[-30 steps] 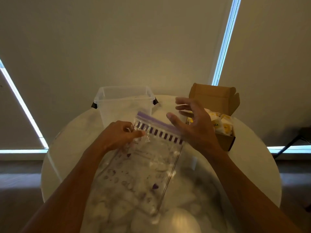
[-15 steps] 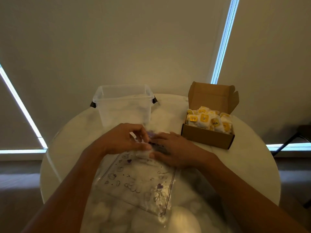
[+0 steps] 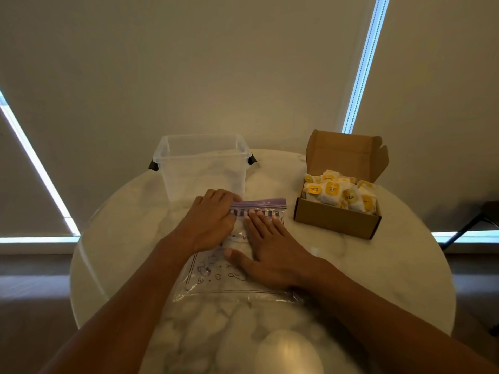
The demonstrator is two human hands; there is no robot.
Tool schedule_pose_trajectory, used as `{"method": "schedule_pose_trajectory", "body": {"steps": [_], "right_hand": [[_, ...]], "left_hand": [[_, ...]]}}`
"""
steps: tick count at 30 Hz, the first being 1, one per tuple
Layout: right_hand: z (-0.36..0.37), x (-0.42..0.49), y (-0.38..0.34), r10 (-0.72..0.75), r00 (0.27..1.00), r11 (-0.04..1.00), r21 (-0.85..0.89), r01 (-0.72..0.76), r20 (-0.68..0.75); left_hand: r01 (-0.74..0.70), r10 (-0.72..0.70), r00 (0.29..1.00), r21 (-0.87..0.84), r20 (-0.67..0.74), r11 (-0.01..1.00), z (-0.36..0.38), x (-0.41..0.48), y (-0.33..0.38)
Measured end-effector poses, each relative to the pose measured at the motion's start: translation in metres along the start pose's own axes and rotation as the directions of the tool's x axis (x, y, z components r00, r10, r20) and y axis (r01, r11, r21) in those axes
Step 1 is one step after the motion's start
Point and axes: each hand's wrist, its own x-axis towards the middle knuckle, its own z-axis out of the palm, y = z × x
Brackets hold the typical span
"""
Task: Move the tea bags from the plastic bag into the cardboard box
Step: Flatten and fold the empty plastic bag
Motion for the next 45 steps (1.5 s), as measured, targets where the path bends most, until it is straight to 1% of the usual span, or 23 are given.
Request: {"method": "schedule_pose_trajectory", "body": {"steps": [2, 3, 5, 7, 9, 10, 13, 15, 16, 18, 20, 22, 23, 26, 27, 29, 31, 33, 35, 37, 39, 43, 45], "right_hand": [[-0.002, 0.001, 0.005, -0.025, 0.999, 1.000, 0.009, 0.025, 0.022], [-0.004, 0.000, 0.008, -0.041, 0.999, 0.999, 0.019, 0.040, 0.033], [-0.012, 0.000, 0.016, -0.044, 0.998, 0.998, 0.043, 0.042, 0.053], [-0.020, 0.002, 0.021, -0.006, 0.999, 0.996, 0.091, 0.001, 0.049], [-0.021, 0.006, 0.021, 0.038, 0.999, 0.993, 0.115, -0.037, -0.004], [-0.019, 0.006, 0.019, 0.046, 0.999, 0.995, 0.088, -0.044, -0.025], [-0.004, 0.004, 0.012, 0.043, 0.999, 0.999, 0.001, -0.043, -0.033], [0.002, 0.004, 0.012, 0.041, 0.998, 0.999, -0.008, -0.041, -0.038], [0.002, 0.004, 0.012, 0.042, 0.998, 0.999, -0.007, -0.042, -0.044], [0.001, 0.004, 0.015, 0.031, 0.999, 0.999, -0.007, -0.031, -0.035], [-0.006, 0.002, 0.016, 0.020, 1.000, 1.000, -0.001, -0.020, 0.008], [-0.015, 0.002, 0.018, 0.030, 0.999, 0.999, 0.024, -0.030, 0.024], [-0.020, 0.003, 0.020, 0.037, 0.999, 0.998, 0.048, -0.037, -0.007], [-0.025, 0.008, 0.023, 0.072, 0.980, 0.985, 0.170, -0.040, -0.184], [-0.024, 0.008, 0.022, 0.076, 0.974, 0.984, 0.175, -0.038, -0.213], [-0.016, 0.009, 0.021, 0.058, 0.980, 0.995, 0.090, -0.042, -0.188], [-0.008, 0.009, 0.021, 0.064, 0.992, 0.997, 0.040, -0.060, -0.105], [-0.008, 0.009, 0.020, 0.071, 0.996, 0.997, 0.048, -0.068, -0.053], [-0.009, 0.009, 0.020, 0.063, 0.997, 0.998, 0.019, -0.062, -0.038], [-0.009, 0.010, 0.021, 0.057, 0.998, 0.998, 0.019, -0.057, -0.036], [-0.009, 0.011, 0.022, 0.059, 0.997, 0.998, 0.034, -0.057, -0.041], [-0.015, 0.011, 0.021, 0.056, 0.994, 0.995, 0.091, -0.047, -0.099], [-0.020, 0.010, 0.020, 0.047, 0.987, 0.993, 0.112, -0.030, -0.152]], "left_hand": [[-0.011, 0.011, 0.999, 0.003, -0.043, 1.000, 0.005, -0.003, 0.004], [0.009, -0.008, 1.000, 0.027, -0.013, 1.000, 0.011, -0.004, 0.004], [0.050, -0.067, 0.990, 0.134, 0.120, 0.990, 0.025, -0.006, 0.003], [0.058, -0.105, 0.973, 0.225, 0.203, 0.973, 0.035, -0.005, 0.002], [0.069, -0.117, 0.972, 0.226, 0.205, 0.972, 0.039, -0.004, 0.003], [0.066, -0.116, 0.972, 0.237, 0.204, 0.969, 0.038, -0.004, 0.004], [0.059, -0.139, 0.967, 0.344, 0.212, 0.937, 0.033, -0.006, 0.006], [0.043, -0.115, 0.981, 0.404, 0.154, 0.914, 0.026, -0.005, 0.008], [0.036, -0.088, 0.989, 0.392, 0.117, 0.919, 0.023, -0.004, 0.012], [0.041, -0.067, 0.994, 0.271, 0.088, 0.962, 0.022, -0.003, 0.019], [0.048, -0.080, 0.978, 0.167, 0.193, 0.985, 0.025, -0.005, 0.023], [0.027, -0.086, 0.949, 0.192, 0.303, 0.981, 0.034, -0.006, 0.020], [0.018, -0.085, 0.945, 0.209, 0.317, 0.978, 0.037, -0.006, 0.018], [0.009, -0.078, 0.953, 0.229, 0.291, 0.973, 0.041, -0.007, 0.017], [0.005, -0.072, 0.955, 0.229, 0.289, 0.973, 0.040, -0.007, 0.017], [-0.020, -0.049, 0.953, 0.224, 0.298, 0.974, 0.035, -0.009, 0.017], [-0.024, -0.028, 0.969, 0.205, 0.247, 0.979, 0.025, -0.008, 0.017], [0.011, -0.031, 0.991, 0.145, 0.132, 0.989, 0.013, -0.005, 0.015], [0.054, -0.055, 0.998, 0.113, 0.008, 0.992, 0.007, -0.003, 0.008], [0.108, -0.101, 0.994, 0.184, -0.052, 0.977, 0.006, -0.002, -0.003], [0.173, -0.160, 0.984, 0.236, -0.073, 0.956, 0.006, -0.002, -0.013], [0.243, -0.213, 0.963, 0.189, -0.168, 0.951, 0.004, 0.002, -0.020], [0.238, -0.212, 0.957, 0.116, -0.199, 0.964, 0.004, 0.003, -0.023]]}}
